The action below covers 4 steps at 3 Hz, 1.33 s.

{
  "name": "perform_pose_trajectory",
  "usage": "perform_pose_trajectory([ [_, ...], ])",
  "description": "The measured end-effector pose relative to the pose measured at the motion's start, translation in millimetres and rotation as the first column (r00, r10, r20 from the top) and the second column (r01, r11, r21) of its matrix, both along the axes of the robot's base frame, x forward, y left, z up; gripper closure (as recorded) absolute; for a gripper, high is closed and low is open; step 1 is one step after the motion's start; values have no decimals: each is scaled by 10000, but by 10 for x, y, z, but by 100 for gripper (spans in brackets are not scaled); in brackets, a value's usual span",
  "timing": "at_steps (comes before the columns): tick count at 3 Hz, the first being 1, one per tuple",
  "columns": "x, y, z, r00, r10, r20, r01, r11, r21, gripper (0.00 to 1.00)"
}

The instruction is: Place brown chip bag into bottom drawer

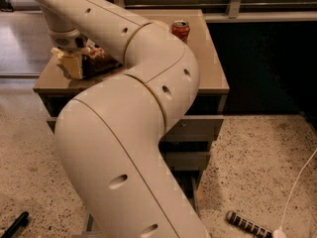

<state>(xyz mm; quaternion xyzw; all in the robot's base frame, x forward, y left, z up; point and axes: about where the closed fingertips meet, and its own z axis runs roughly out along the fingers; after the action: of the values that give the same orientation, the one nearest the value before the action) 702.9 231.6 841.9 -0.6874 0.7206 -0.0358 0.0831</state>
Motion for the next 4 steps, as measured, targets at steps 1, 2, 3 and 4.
perform_pose_trajectory([
  [1,0,0,0,10000,0,0,0,10000,0,96],
  [2,0,0,0,10000,0,0,0,10000,0,100],
  [3,0,0,0,10000,0,1,0,10000,1,100],
  [4,40,-53,16,9999,-70,-89,72,9997,240,100],
])
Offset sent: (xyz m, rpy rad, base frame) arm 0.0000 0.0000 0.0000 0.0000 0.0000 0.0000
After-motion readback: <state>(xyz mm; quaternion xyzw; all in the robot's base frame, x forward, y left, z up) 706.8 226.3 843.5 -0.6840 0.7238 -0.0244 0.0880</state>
